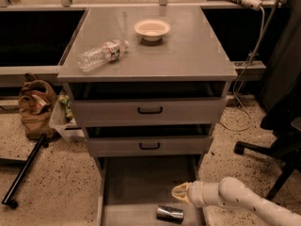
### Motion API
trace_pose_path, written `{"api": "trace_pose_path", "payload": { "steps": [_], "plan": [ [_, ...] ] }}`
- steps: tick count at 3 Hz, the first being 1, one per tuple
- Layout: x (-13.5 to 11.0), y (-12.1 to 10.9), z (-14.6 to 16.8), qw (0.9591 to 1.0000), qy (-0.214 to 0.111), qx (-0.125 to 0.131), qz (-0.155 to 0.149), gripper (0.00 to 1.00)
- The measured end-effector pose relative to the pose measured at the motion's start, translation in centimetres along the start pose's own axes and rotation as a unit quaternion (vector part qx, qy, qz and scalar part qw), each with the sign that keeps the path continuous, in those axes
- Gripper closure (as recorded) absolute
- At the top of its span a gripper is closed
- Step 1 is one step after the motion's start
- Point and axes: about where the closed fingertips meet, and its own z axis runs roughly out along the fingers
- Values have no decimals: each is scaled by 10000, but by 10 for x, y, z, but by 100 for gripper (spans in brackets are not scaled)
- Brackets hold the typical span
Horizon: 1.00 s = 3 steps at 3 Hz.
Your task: Pick redbull can from bottom drawer and place on counter
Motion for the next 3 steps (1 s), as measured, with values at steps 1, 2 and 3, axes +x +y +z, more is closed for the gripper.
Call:
{"api": "trace_pose_path", "payload": {
  "steps": [1, 2, 3],
  "plan": [
    [0, 0, 0, 10000, 0, 0, 0, 82],
    [0, 0, 0, 10000, 0, -1, 0, 57],
    [0, 0, 0, 10000, 0, -1, 0, 34]
  ]
}}
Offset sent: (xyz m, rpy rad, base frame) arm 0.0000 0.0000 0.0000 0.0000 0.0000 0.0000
